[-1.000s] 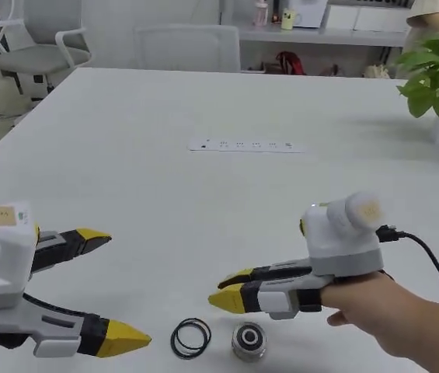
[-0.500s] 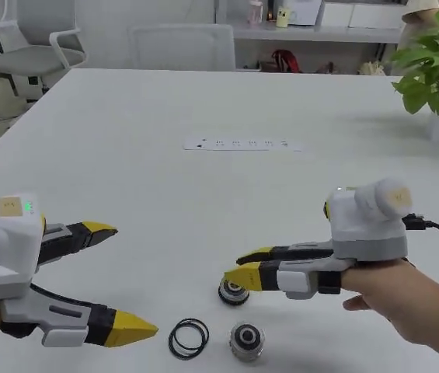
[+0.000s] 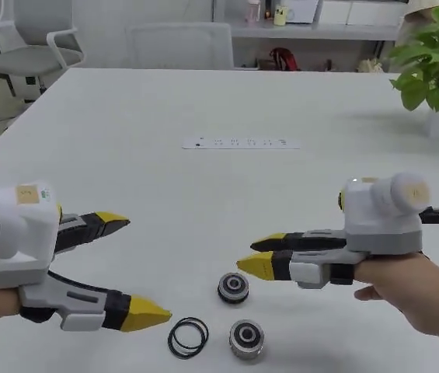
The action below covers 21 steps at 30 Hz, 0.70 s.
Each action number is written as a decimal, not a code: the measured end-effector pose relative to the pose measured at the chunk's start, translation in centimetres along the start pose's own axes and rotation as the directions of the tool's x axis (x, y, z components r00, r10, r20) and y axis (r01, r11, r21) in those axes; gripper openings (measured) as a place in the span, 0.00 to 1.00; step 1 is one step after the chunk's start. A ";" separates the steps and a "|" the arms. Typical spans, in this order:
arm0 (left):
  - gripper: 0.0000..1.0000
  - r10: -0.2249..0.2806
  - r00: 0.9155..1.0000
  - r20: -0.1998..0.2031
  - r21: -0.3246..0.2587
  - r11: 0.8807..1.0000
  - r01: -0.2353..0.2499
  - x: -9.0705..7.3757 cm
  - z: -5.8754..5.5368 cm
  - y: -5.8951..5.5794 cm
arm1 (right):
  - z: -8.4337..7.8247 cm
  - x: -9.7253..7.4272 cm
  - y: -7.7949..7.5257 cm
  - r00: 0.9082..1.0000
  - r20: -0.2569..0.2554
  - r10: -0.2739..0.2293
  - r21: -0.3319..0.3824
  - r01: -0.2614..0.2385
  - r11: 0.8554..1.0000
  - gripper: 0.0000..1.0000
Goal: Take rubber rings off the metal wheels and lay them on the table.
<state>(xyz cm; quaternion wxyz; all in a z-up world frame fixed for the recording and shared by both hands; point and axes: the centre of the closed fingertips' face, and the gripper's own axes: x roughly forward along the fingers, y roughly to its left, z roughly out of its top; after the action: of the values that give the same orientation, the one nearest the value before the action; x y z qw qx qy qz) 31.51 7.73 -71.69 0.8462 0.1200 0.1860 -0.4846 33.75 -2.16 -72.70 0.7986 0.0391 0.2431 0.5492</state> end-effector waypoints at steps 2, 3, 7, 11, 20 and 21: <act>0.94 -0.001 1.000 0.001 0.002 1.000 0.001 0.1 0.1 0.1 | -0.1 -0.1 -0.2 1.000 -0.004 -0.004 -0.009 0.004 1.000 0.30; 0.93 -0.003 1.000 0.002 0.002 1.000 0.003 0.2 0.2 0.2 | -0.1 -0.2 -0.3 1.000 -0.005 -0.008 -0.015 0.008 1.000 0.30; 0.93 -0.007 1.000 0.004 0.005 1.000 0.007 0.6 0.5 0.2 | -0.4 -0.5 -0.5 1.000 -0.018 -0.017 -0.042 0.016 0.999 0.31; 0.92 -0.010 1.000 0.005 0.008 1.000 0.010 1.0 0.7 0.3 | -0.8 -0.7 -0.6 0.999 -0.036 -0.024 -0.067 0.021 0.998 0.31; 0.90 -0.024 1.000 0.008 0.014 1.000 0.024 2.0 1.2 0.3 | -1.9 -0.7 -0.8 0.997 -0.070 -0.033 -0.107 0.026 0.994 0.31; 0.89 -0.025 1.000 0.009 0.013 1.000 0.025 2.0 1.3 0.2 | -2.0 -0.6 -0.8 0.997 -0.074 -0.035 -0.113 0.026 0.993 0.31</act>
<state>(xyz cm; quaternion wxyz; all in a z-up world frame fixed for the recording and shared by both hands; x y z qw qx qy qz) 32.91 5.78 -71.43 0.8401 0.1209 0.1804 -0.4971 33.42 -3.47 -74.50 0.7980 -0.0305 0.2428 0.5508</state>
